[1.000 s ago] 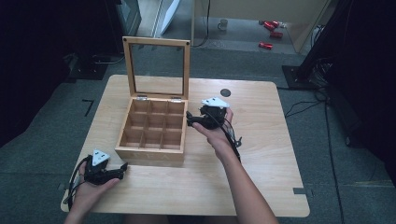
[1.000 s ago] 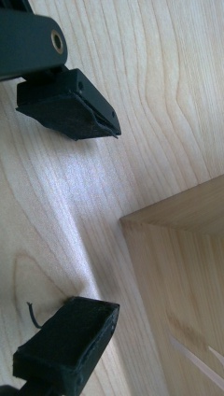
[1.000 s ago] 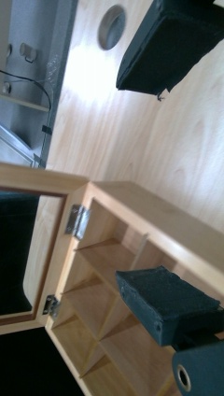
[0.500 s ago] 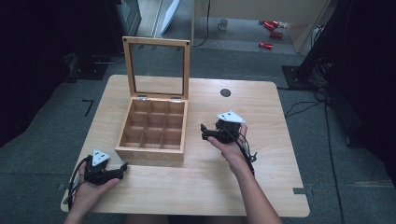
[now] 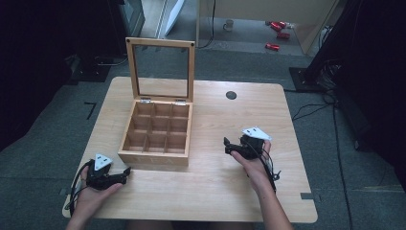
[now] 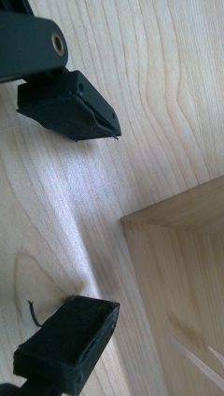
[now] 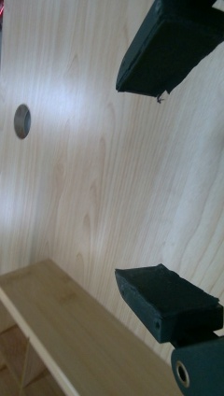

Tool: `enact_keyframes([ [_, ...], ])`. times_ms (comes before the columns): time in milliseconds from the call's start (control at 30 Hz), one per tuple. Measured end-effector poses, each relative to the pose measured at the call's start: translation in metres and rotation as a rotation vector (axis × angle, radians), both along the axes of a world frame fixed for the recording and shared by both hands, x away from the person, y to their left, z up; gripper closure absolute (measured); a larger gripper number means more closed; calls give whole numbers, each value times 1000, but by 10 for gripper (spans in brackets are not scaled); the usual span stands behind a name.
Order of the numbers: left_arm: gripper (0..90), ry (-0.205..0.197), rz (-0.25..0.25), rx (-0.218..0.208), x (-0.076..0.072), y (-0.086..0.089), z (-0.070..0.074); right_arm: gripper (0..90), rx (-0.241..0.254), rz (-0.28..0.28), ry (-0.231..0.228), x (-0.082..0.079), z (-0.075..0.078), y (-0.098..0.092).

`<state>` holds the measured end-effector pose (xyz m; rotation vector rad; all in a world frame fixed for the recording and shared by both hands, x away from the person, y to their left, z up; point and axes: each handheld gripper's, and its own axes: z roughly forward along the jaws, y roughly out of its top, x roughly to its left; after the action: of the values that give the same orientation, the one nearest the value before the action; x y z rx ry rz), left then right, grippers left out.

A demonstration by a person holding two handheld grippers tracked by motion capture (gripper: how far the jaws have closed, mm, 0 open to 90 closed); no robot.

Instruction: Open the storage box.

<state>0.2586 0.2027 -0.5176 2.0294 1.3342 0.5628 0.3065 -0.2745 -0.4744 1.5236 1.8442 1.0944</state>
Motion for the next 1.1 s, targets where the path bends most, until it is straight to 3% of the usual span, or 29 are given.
enact_keyframes([
  [533, 148, 0, 1, 1, 0, 0, 0, 86, 8, -119, 27, -34, -18, -64],
  [1100, 152, 0, 4, -2, -1, 0, 0, 86, 9, -219, 67, -67, -33, -115],
])
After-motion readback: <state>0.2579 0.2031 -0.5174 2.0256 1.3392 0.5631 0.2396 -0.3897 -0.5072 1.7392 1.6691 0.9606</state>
